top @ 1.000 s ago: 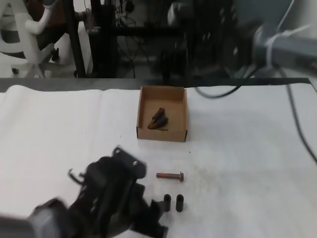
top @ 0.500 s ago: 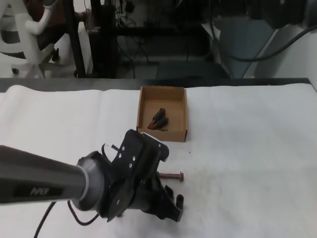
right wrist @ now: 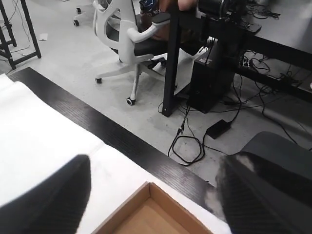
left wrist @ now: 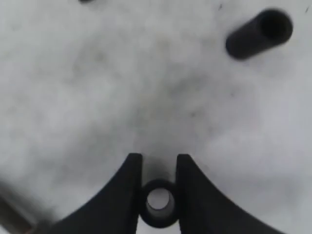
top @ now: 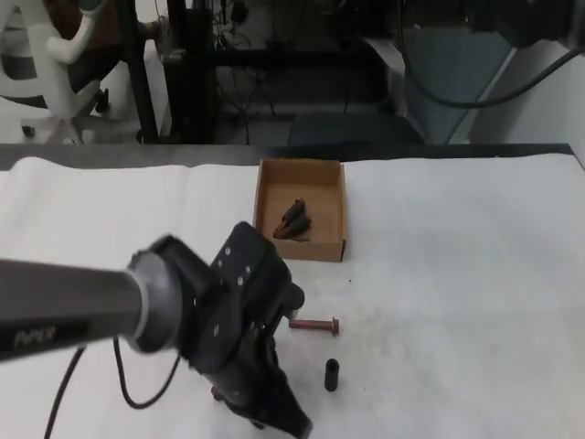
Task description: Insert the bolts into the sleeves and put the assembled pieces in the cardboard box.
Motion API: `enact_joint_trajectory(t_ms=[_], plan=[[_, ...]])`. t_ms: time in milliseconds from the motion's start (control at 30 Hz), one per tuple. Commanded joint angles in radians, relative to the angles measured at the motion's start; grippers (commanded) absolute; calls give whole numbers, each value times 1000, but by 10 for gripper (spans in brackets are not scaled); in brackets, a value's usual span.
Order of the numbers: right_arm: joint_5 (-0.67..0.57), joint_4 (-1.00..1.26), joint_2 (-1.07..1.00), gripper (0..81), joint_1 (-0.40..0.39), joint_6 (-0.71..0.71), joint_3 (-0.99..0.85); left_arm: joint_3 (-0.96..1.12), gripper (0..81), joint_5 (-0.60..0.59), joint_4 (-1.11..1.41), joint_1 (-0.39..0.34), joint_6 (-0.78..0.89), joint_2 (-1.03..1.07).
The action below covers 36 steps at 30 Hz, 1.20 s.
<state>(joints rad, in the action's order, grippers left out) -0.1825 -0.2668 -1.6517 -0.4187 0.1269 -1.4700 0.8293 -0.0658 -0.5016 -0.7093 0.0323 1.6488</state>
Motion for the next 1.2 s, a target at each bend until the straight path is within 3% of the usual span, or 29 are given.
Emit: enact_joint_trajectory(t_ms=[0,67,133,233,267,333,367,567,700,833,900,1033,1167], plan=[[-15,-1,11,672,4,-15,-5,59,18,19,-164,20,-40,-22],[-25,-3,11,672,4,-15,-5,80,3,19,-211,40,-51,-19],[-25,-5,11,672,4,-15,-5,88,92,11,-224,58,-77,-17],[-25,-5,11,672,4,-31,-5,88,384,11,-219,73,-87,-13],[-25,-5,11,672,4,-43,-5,88,525,23,-215,79,-87,-10],[-42,-5,13,672,4,-54,-5,88,657,52,-205,81,-87,-1],[-61,-5,14,672,4,-59,-5,88,664,66,-193,81,-87,1],[-92,-79,14,669,4,-34,-5,86,486,72,-154,81,-104,42],[67,-265,2,594,4,-24,-5,86,391,72,-154,81,-73,84],[155,-387,-22,588,-9,-276,34,86,192,72,-138,81,-21,129],[162,-347,-31,588,-25,-464,86,86,1,72,-101,81,1,142],[223,-189,-77,588,-75,-800,202,86,18,72,-51,79,6,121],[222,-176,-149,588,-114,-1023,241,83,18,101,-75,79,6,47]])
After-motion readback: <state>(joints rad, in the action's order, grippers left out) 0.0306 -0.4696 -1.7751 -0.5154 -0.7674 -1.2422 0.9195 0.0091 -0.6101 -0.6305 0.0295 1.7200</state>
